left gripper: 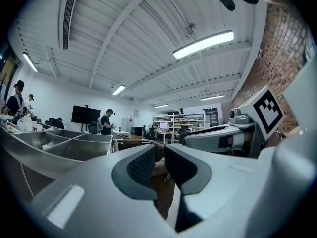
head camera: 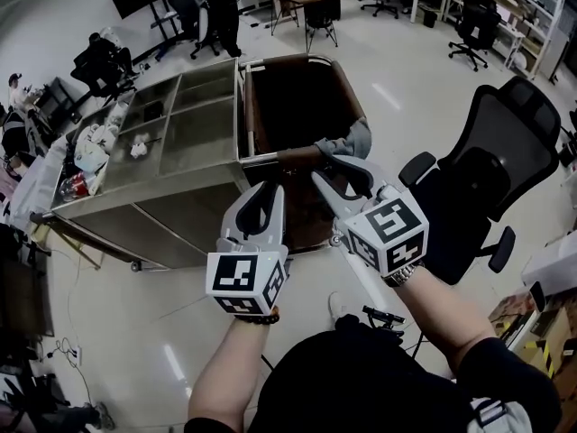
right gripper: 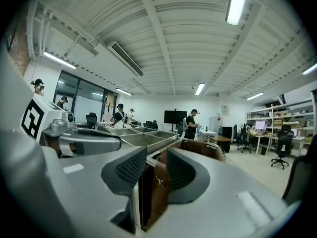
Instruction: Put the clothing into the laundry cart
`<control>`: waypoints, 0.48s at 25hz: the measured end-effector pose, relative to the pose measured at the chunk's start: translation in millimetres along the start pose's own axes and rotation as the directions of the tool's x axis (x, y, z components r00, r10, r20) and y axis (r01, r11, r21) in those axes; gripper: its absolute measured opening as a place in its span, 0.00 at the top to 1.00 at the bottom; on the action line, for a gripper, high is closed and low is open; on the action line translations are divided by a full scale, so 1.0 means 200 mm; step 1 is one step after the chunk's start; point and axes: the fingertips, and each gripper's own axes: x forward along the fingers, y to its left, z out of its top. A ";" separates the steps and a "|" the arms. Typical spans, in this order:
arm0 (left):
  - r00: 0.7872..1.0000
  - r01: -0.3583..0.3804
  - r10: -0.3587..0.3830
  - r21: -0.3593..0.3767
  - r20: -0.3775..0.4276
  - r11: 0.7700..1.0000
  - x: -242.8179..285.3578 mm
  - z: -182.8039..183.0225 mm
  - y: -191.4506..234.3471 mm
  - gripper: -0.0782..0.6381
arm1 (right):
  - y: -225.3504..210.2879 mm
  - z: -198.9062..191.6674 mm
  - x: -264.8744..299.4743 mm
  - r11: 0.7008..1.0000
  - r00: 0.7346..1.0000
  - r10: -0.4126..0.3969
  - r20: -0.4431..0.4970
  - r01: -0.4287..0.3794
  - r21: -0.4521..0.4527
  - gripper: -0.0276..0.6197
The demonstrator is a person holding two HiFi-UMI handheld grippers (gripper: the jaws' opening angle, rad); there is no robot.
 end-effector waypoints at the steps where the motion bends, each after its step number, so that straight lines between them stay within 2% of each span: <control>1: 1.000 0.006 -0.006 0.000 0.000 1.000 -0.02 0.00 0.00 0.81 | 0.03 0.01 -0.01 1.000 1.000 -0.004 0.009 0.004 -0.005 0.78; 6: 0.999 0.042 -0.042 0.001 0.004 0.999 -0.13 0.00 -0.04 0.82 | 0.18 0.01 -0.07 0.999 0.999 -0.028 0.034 0.028 -0.017 0.85; 12: 0.996 0.091 -0.091 0.008 0.014 0.996 -0.22 0.01 -0.12 0.88 | 0.28 0.03 -0.16 0.998 0.997 -0.060 0.057 0.061 -0.030 0.94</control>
